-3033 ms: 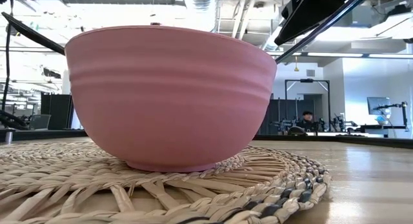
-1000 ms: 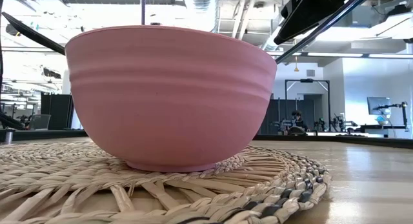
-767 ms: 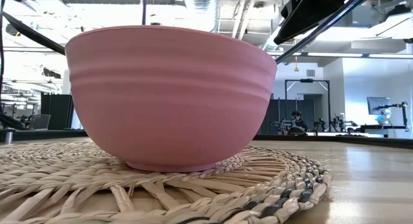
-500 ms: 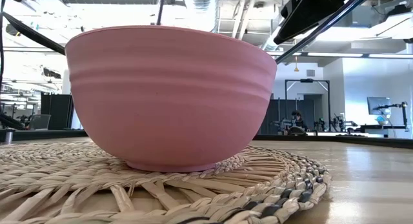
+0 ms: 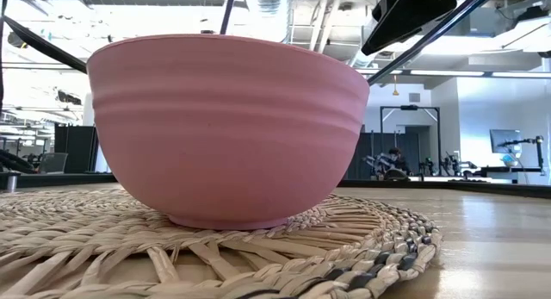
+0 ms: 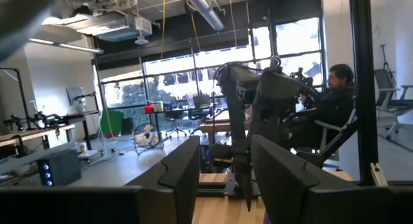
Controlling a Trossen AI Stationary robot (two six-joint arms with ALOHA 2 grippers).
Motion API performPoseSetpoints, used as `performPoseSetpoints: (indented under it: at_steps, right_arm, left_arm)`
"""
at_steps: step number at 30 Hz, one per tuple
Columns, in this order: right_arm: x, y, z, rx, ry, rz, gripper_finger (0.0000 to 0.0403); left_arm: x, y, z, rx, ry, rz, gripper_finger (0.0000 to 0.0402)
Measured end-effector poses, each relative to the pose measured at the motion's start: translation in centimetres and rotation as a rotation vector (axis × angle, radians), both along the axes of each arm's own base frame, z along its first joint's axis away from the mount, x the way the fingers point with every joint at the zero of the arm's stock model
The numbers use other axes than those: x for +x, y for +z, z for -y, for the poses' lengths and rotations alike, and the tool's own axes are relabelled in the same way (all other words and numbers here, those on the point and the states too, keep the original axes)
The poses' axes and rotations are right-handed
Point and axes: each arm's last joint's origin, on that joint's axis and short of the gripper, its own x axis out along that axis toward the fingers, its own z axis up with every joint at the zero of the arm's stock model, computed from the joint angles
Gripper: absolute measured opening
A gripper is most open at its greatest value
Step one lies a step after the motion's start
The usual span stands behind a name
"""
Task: Pick & Place Utensil
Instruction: Return to Home Position
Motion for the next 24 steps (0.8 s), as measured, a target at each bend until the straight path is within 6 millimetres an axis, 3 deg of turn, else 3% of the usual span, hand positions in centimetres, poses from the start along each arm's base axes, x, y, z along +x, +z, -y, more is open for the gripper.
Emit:
performPoseSetpoints:
  at_steps: [5,12,24]
  right_arm:
    - [0.1,0.2,0.2,-0.019,0.009,-0.005,0.0118]
    - [-0.5,3.0,0.5,-0.017,0.003,0.034,0.0118]
    - [-4.4,6.4,-0.6,-0.040,0.042,0.194,0.0118]
  left_arm:
    - [-0.1,-0.1,-0.3,0.023,0.133,-0.067,0.0143]
    - [-2.3,-0.2,-1.8,-0.290,0.608,-0.273,0.0143]
    - [-6.6,0.6,-0.8,-0.264,0.152,-0.159,0.0141]
